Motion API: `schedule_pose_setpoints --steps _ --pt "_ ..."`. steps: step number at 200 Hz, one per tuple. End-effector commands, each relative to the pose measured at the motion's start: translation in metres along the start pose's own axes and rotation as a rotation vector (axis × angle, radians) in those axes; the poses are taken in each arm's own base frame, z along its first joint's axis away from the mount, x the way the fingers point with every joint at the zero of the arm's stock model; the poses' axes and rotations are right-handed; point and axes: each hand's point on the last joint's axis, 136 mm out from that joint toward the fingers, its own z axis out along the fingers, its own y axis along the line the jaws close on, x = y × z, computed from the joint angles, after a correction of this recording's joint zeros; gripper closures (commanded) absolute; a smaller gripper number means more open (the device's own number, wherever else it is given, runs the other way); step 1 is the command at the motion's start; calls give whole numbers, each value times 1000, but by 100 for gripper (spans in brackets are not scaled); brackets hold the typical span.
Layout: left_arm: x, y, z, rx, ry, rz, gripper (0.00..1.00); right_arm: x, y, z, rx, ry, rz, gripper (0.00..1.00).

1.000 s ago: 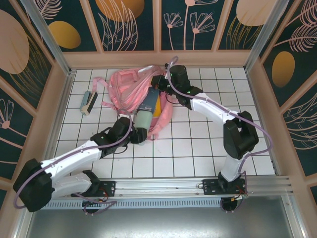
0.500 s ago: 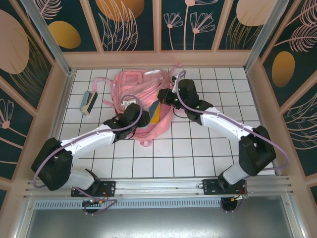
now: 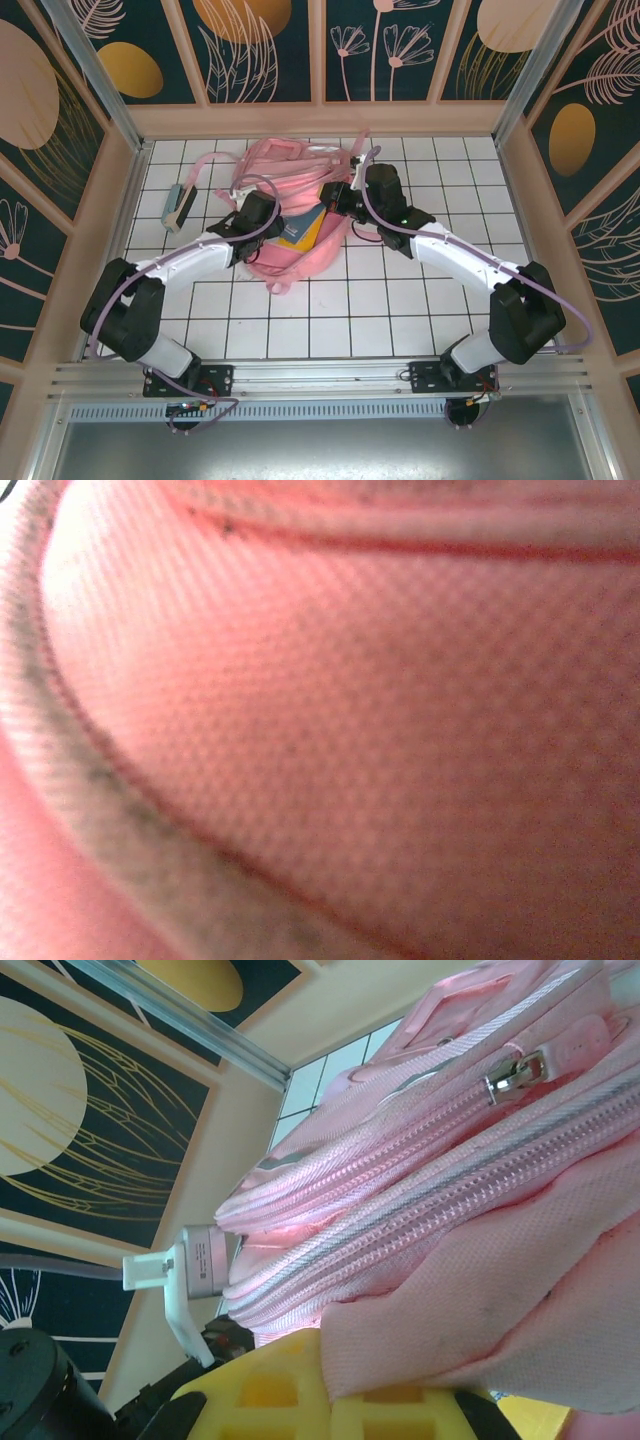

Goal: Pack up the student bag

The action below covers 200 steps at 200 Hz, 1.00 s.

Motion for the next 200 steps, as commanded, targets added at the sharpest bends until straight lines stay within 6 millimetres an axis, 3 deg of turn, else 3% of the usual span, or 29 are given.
schedule_pose_setpoints --steps 1,5,55,63,76,81,149,172,200 --pt "-17 34 17 -162 -44 77 45 -31 38 -28 -118 -109 -60 100" --pt "-25 28 18 -153 -54 87 45 -31 38 -28 -118 -108 -60 100" --pt "-29 42 23 -272 -43 241 42 -31 31 -28 -110 -100 -60 100" --pt "-31 46 21 -289 -49 248 34 -31 31 -28 -111 -100 -60 100" --pt "-32 49 20 -307 -54 254 14 -31 31 -27 -116 -98 -56 100" --pt "-32 50 20 -317 -56 255 11 -31 31 -27 -118 -97 -55 100" --pt "-26 47 13 -257 -41 205 6 -27 25 -24 -113 -90 -48 100" --pt "-30 37 -4 -168 -54 136 8 -28 23 -24 -110 -91 -44 100" --pt "-15 39 -31 -56 -45 53 16 -28 21 -23 -114 -94 -37 100"
